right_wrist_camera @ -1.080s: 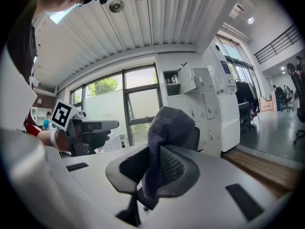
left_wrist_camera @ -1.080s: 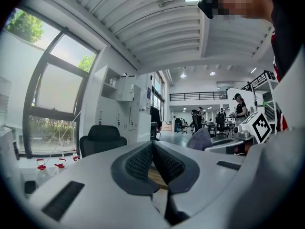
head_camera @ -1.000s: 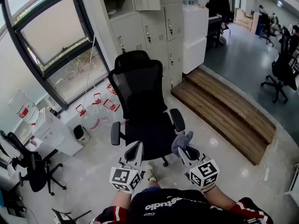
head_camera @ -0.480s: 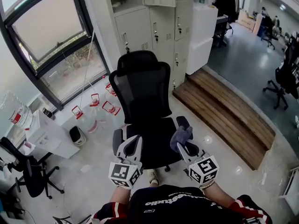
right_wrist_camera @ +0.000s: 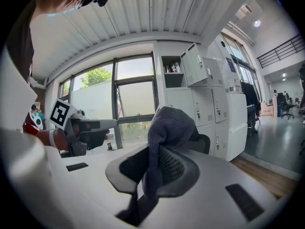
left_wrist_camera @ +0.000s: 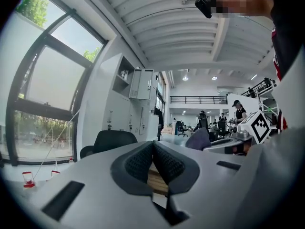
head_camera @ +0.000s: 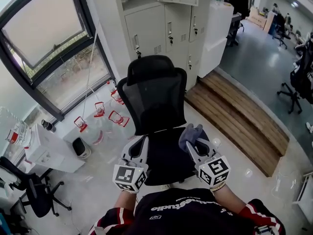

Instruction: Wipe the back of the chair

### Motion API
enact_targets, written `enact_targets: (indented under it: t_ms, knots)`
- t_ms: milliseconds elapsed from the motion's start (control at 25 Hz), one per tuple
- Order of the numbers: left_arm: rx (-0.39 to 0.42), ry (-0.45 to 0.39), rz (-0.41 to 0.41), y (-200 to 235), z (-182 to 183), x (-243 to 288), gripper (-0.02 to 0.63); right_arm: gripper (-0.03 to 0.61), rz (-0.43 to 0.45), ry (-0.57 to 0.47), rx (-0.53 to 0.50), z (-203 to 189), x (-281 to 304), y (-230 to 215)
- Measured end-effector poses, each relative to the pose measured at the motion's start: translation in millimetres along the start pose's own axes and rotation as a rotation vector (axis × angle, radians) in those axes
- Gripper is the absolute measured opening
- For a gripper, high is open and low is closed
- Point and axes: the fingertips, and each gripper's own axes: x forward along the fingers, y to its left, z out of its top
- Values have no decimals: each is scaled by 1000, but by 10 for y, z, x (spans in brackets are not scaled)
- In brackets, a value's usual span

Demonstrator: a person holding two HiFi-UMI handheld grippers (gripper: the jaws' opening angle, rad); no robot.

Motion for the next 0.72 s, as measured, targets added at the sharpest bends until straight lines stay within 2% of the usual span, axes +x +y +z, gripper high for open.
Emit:
enact_targets:
  t_ms: [160, 360, 720]
  knots:
    - [-12, -2, -23, 334, 5, 232, 25, 64, -31, 7, 8, 54, 320, -93]
    - [-41, 3, -46, 510, -96, 405, 25, 64, -81, 46, 4, -42, 492, -279]
    - [-49, 7, -19, 793, -130, 707, 25, 64, -102, 82, -7, -126, 937, -743]
